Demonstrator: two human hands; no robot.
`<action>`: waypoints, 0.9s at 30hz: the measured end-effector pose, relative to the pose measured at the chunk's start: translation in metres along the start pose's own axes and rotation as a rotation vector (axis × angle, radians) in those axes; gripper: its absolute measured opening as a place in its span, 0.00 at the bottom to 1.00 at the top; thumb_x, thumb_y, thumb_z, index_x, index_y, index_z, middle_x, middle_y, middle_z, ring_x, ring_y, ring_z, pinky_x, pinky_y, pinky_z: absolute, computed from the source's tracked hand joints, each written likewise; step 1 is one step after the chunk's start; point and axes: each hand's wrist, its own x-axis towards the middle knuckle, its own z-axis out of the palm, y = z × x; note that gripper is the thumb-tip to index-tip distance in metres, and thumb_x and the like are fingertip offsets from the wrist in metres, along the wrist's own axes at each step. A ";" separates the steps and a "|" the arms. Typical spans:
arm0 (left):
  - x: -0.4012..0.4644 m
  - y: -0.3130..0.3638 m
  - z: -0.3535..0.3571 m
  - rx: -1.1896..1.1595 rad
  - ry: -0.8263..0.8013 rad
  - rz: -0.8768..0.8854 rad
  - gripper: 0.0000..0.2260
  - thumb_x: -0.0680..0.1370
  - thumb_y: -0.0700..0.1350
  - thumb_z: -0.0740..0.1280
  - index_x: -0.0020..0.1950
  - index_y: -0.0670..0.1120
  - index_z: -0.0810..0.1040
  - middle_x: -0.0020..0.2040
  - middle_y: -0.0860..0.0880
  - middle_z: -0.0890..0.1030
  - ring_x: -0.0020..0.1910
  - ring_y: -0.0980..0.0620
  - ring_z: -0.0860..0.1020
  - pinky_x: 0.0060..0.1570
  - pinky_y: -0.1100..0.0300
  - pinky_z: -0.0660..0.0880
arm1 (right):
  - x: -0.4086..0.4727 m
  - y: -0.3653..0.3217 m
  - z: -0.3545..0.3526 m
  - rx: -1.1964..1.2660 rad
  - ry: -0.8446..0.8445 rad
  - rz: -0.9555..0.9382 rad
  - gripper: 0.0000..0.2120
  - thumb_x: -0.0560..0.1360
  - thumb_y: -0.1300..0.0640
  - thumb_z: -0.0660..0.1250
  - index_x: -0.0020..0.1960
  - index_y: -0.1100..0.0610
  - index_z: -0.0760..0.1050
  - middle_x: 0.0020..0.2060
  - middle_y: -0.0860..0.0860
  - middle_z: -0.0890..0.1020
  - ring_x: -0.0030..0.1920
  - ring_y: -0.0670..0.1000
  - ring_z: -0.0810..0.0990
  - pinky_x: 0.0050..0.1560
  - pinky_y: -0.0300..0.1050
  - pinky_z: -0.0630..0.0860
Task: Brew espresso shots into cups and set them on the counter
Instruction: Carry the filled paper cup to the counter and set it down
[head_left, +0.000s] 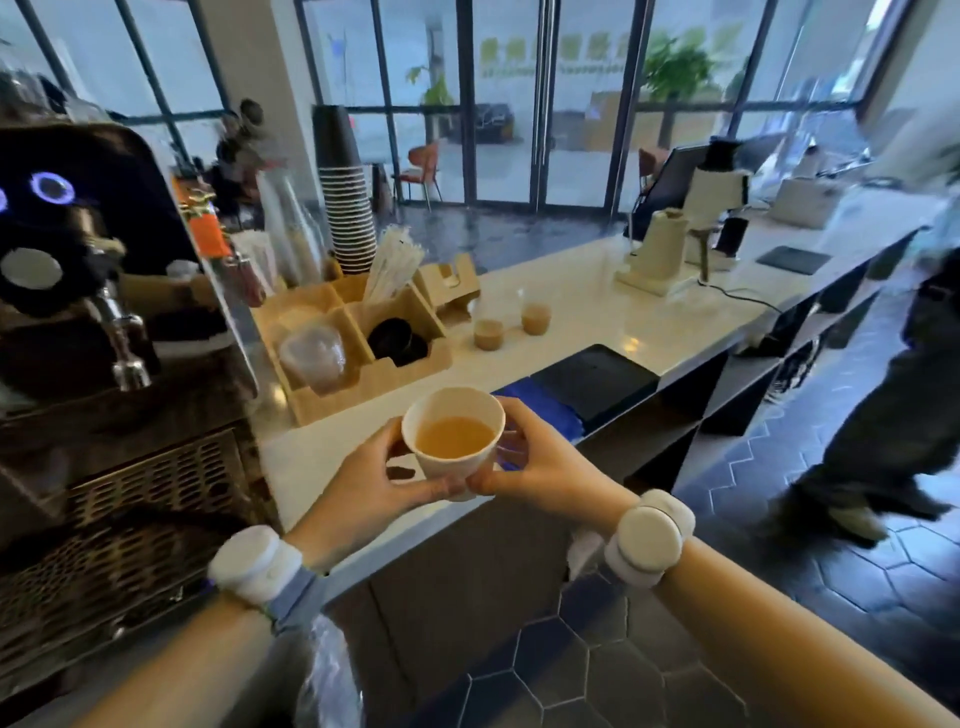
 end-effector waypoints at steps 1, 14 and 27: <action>0.011 0.002 0.011 -0.003 0.001 0.009 0.29 0.62 0.58 0.76 0.60 0.63 0.68 0.57 0.65 0.76 0.55 0.64 0.75 0.47 0.69 0.73 | 0.001 0.006 -0.013 0.028 0.016 0.017 0.35 0.66 0.56 0.76 0.67 0.45 0.62 0.62 0.41 0.73 0.63 0.45 0.73 0.60 0.38 0.74; 0.155 0.000 0.102 -0.105 -0.123 0.056 0.26 0.63 0.57 0.77 0.58 0.61 0.72 0.53 0.70 0.79 0.55 0.67 0.76 0.46 0.74 0.73 | 0.049 0.086 -0.131 0.185 0.189 0.077 0.34 0.65 0.59 0.77 0.57 0.34 0.62 0.58 0.40 0.73 0.59 0.44 0.76 0.52 0.36 0.79; 0.323 -0.022 0.160 -0.125 -0.184 0.055 0.33 0.63 0.57 0.77 0.65 0.59 0.69 0.60 0.58 0.79 0.58 0.60 0.77 0.55 0.63 0.76 | 0.154 0.150 -0.239 0.227 0.205 0.122 0.33 0.68 0.68 0.73 0.63 0.49 0.58 0.61 0.49 0.68 0.59 0.47 0.74 0.52 0.37 0.78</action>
